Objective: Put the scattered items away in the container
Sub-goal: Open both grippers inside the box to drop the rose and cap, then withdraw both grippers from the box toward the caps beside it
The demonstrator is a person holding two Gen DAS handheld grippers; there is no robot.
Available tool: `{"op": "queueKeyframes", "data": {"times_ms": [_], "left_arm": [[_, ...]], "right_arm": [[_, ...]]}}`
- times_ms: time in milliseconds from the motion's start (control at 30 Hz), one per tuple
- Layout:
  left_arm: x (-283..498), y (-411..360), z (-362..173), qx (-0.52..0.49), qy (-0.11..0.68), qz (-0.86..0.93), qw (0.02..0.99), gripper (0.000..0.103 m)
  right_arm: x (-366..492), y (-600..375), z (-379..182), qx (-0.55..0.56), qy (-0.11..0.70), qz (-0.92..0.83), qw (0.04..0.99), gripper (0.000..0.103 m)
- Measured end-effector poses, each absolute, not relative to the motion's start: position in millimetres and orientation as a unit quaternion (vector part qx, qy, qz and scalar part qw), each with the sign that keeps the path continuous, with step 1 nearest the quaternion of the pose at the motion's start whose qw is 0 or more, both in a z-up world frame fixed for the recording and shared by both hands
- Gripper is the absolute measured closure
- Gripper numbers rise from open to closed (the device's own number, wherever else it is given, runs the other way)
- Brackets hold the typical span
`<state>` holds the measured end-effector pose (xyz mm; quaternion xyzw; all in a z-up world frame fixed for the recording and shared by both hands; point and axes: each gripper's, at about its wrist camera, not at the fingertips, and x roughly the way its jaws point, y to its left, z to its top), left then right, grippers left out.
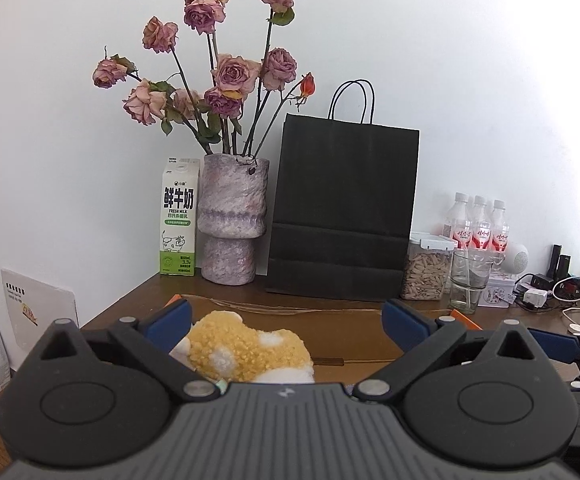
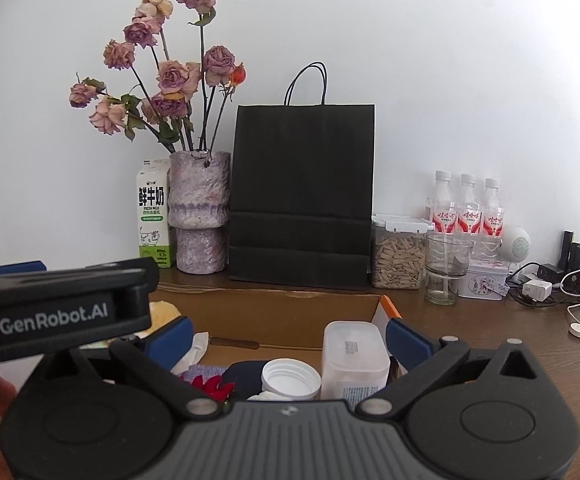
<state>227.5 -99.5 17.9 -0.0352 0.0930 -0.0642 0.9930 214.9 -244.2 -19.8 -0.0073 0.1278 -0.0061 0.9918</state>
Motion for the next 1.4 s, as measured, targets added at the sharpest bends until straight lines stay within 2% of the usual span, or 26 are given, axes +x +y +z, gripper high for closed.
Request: {"op": "queueKeyframes", "data": {"times_ms": [1400], "left_arm": [[177, -84, -7, -0.014, 0.084, -0.035, 0.996, 0.0]], "right_arm": [[156, -262, -41, -0.034, 0.128, -0.021, 0.991, 0.0]]}}
